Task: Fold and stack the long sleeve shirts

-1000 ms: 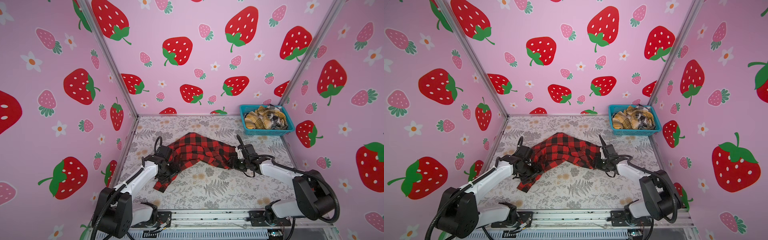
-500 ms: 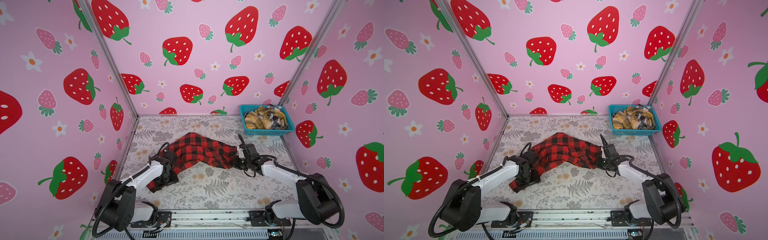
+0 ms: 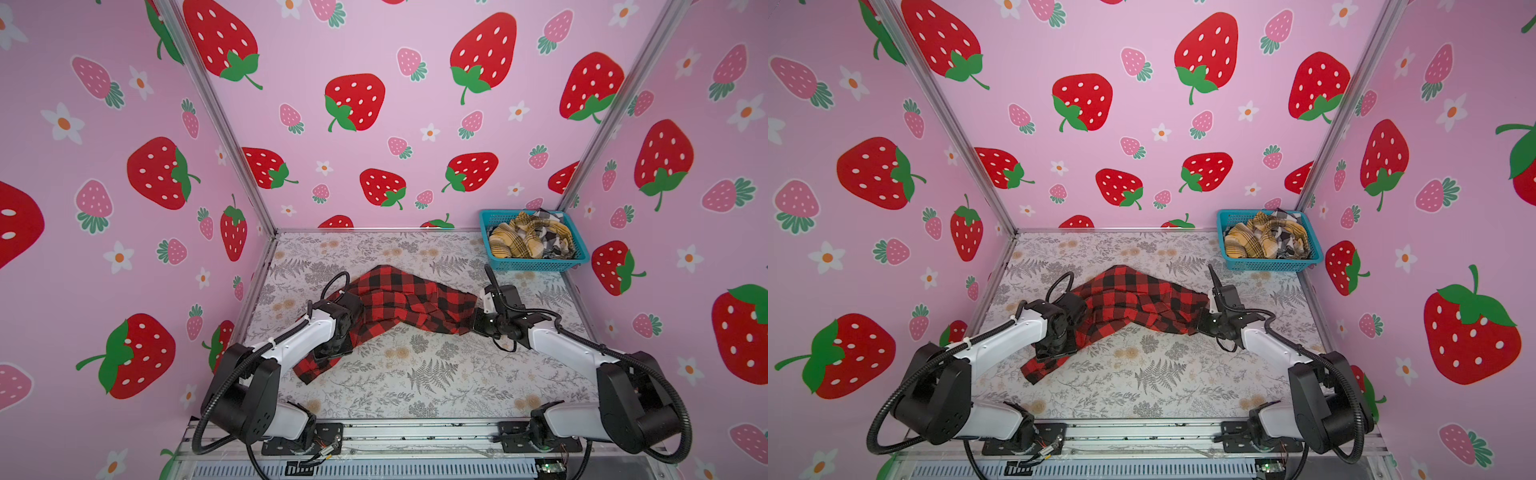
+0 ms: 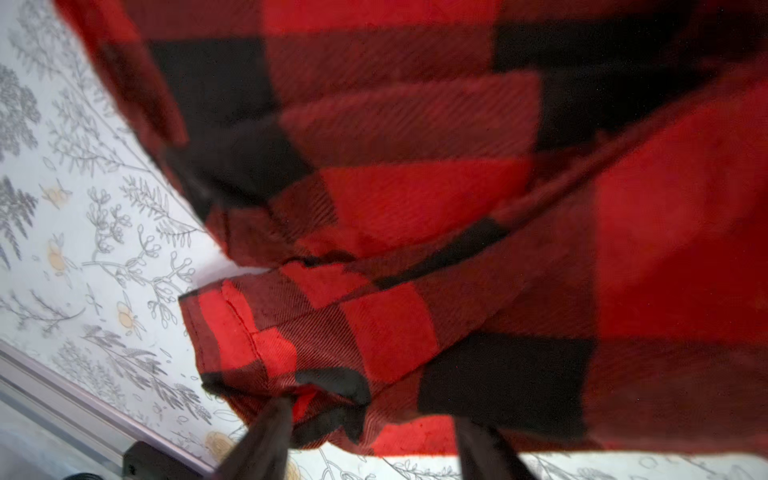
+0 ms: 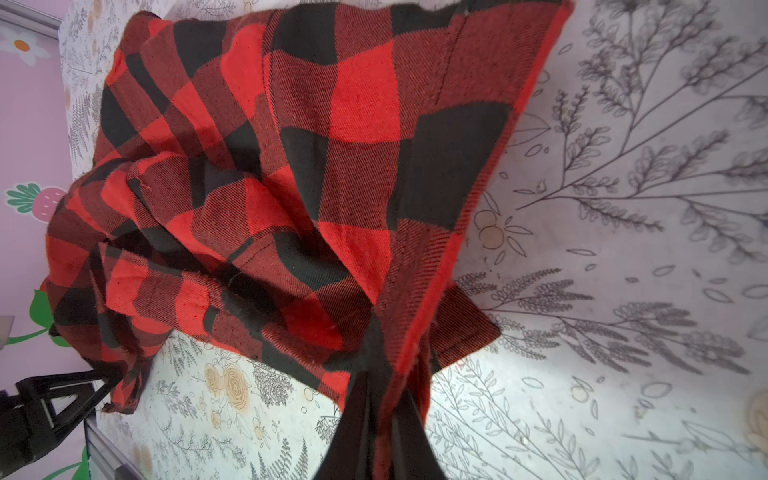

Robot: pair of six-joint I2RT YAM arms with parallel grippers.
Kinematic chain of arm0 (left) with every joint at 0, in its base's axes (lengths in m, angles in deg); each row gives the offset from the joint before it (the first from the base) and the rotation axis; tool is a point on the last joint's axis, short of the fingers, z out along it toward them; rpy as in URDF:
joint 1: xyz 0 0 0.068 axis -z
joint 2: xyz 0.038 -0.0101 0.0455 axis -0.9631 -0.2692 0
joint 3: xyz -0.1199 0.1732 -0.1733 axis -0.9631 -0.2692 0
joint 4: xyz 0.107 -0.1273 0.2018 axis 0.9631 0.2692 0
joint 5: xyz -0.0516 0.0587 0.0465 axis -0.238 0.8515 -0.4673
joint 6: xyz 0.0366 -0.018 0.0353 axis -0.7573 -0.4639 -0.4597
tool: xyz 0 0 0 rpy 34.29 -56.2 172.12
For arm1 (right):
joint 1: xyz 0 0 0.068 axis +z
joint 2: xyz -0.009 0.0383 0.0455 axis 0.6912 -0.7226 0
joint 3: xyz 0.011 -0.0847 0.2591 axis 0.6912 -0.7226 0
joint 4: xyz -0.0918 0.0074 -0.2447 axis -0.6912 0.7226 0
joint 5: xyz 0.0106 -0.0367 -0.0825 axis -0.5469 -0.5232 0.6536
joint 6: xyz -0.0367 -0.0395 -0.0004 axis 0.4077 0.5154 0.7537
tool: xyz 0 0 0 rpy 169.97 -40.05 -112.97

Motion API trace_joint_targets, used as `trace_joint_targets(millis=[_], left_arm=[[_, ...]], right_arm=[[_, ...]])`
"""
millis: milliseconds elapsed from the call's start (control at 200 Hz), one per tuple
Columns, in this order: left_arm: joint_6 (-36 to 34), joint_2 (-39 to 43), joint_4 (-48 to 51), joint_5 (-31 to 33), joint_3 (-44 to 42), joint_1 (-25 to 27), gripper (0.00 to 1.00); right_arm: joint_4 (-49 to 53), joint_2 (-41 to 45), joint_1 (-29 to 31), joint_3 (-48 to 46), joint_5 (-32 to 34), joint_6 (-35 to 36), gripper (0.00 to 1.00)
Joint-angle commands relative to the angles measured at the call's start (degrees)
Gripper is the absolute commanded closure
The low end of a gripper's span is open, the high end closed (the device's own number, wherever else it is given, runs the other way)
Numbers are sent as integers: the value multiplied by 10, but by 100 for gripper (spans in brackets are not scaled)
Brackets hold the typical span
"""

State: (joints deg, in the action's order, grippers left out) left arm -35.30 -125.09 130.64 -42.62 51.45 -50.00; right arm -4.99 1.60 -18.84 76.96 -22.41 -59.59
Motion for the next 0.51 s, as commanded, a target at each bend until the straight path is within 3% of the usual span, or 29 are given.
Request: trace_joint_targets(millis=[0,55,95,115,330,500], left_arm=[[-16,-21,0,24,29,1,79],[-17,-20,-2,23,35,1,91],[-18,-18,-4,25,36,0,93],[-20,-17,-6,25,38,0,100],[-27,-4,10,35,68,-7,100],[-75,68,46,100,213,-8,100]], right_arm=[[12,16,-4,17,-6,7,88],[13,19,-4,20,-6,6,88],[14,21,-5,22,-7,6,88],[15,24,-5,24,-8,7,88],[36,36,-5,41,-3,17,89],[50,55,-5,58,-9,26,90]])
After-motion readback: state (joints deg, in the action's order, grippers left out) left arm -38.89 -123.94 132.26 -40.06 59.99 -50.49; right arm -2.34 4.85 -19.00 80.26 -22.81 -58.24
